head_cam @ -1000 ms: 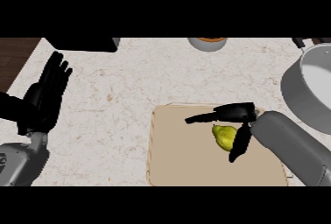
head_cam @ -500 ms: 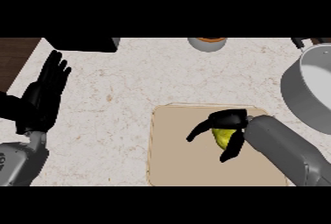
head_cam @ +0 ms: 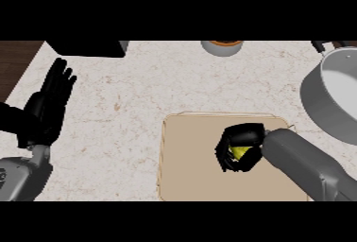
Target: Pick the pear from the tray and place it in the pot
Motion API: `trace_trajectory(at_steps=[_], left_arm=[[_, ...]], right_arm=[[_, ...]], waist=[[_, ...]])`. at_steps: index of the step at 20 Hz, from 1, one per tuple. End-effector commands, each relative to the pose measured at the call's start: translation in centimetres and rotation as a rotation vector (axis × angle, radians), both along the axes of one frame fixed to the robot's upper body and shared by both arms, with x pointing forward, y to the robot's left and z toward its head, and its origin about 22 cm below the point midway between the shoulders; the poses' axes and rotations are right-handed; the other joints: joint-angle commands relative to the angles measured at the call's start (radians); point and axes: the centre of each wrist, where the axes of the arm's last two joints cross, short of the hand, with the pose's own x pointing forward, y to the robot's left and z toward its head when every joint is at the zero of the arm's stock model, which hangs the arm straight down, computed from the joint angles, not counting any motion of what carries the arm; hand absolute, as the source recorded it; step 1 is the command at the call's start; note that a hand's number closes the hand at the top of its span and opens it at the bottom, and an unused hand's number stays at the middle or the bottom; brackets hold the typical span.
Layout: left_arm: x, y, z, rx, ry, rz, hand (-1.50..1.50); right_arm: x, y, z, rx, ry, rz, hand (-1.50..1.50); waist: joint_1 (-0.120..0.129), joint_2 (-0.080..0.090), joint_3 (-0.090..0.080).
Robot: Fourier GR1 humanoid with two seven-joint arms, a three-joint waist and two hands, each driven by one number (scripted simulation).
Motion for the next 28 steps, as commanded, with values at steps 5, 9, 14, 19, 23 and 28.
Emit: trace_trajectory(at_steps=[5,9,14,19,23,28], left_arm=[[-0.6,1.2,0.0,-0.006,0.014,0.031,0.0],[-0.6,2.4,-0.9,0.002,0.045,0.102,0.0],[-1.5,3.5,-1.6,0.005,0.066,0.151,0.0],[-1.9,5.1,-1.2,0.023,0.063,0.2,0.0],[-2.7,4.2,-1.7,0.008,0.05,0.19,0.0],[-3.7,5.1,-2.2,0.005,0.068,0.18,0.0]], right_arm=[[1.0,-1.6,-1.9,0.06,0.069,-0.013,1.5],[-1.5,-4.6,-2.5,-0.218,-0.234,-0.455,1.5],[-1.8,-5.3,-0.6,-0.221,-0.394,-0.68,1.5],[-1.3,-5.2,3.4,0.023,-0.525,-0.962,1.5],[-1.1,-6.7,7.7,0.176,-0.628,-1.163,1.5],[-3.7,-8.7,11.8,0.26,-0.73,-1.321,1.5]], waist=[[-0.022,-0.007,0.001],[-0.126,-0.051,-0.005],[-0.162,-0.063,-0.006],[-0.198,-0.072,-0.006],[-0.192,-0.067,-0.005],[-0.176,-0.056,-0.006]])
